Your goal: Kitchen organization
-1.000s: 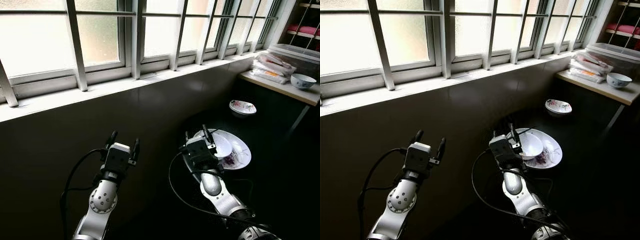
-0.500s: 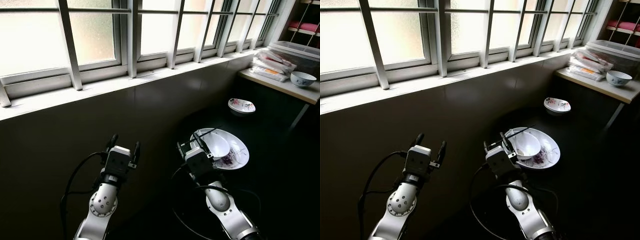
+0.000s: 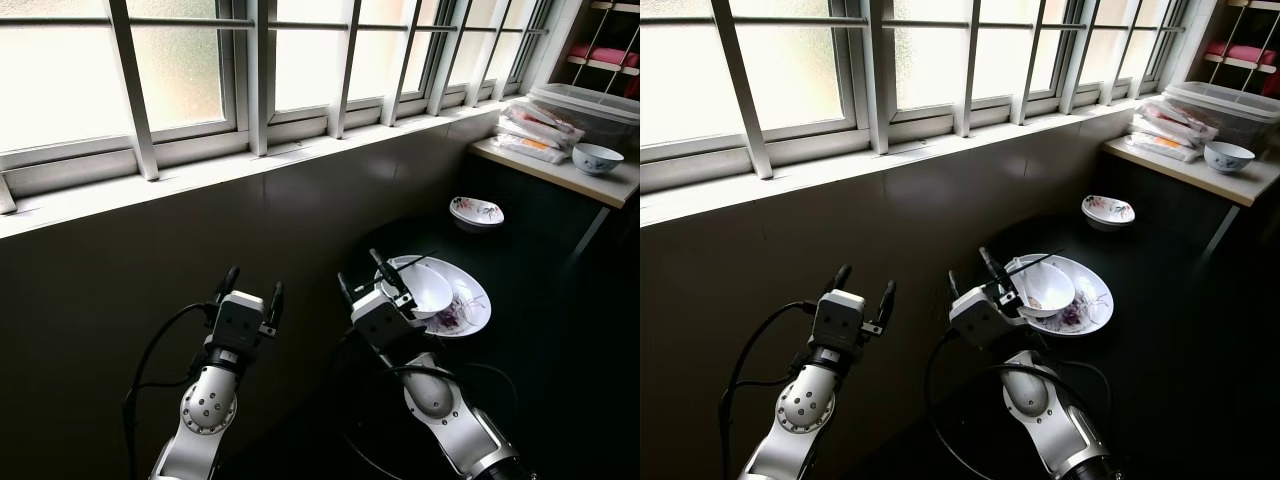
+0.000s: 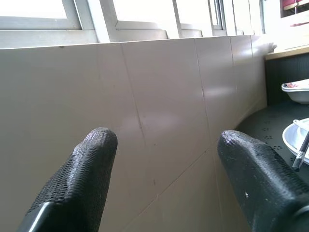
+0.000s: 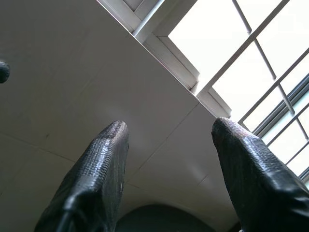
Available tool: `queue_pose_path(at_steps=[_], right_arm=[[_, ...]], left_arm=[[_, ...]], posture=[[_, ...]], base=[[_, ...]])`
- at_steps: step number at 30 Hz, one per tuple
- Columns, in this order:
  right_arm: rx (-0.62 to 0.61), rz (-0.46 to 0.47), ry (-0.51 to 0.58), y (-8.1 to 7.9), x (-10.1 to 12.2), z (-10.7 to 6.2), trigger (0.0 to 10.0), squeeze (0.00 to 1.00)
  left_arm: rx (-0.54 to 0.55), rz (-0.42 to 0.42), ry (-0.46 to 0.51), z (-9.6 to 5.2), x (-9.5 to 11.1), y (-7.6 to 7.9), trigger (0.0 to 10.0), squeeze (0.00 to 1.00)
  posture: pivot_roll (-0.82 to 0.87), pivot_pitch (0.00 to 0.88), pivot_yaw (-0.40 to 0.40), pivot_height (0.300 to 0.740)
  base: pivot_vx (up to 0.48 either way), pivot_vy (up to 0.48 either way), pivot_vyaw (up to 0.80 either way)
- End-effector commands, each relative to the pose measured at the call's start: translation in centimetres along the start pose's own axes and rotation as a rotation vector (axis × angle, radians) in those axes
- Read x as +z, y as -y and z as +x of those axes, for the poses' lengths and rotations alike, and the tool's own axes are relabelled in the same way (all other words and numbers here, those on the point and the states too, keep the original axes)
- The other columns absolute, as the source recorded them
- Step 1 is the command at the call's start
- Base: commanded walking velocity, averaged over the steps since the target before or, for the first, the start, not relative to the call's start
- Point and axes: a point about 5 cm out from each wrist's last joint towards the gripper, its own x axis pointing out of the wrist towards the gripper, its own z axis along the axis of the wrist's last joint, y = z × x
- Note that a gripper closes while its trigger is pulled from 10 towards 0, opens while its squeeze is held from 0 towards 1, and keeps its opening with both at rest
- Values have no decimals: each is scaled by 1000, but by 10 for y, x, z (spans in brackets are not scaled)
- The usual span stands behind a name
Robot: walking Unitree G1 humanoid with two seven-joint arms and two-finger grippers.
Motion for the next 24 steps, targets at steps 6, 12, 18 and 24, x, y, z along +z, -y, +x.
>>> queue_pose_path(at_steps=[6, 12, 18, 24], right_arm=[[-2, -36, 8, 5, 0, -1, 10000, 0], [-6, -45, 9, 6, 0, 0, 10000, 0], [-5, -51, 8, 6, -1, -1, 10000, 0], [12, -56, 15, 4, 0, -1, 10000, 0]], left_arm=[[-10, -10, 12, 2, 2, 2, 10000, 0], [-10, -11, 14, 3, 2, 2, 10000, 0], [-10, -12, 11, 2, 2, 3, 10000, 0], [-8, -18, 8, 2, 1, 3, 10000, 0]], posture=[[82, 0, -91, 740], [82, 0, -91, 740], [83, 0, -93, 740], [80, 0, -93, 740]], base=[[251, 0, 0], [258, 0, 0], [261, 0, 0], [0, 0, 0]])
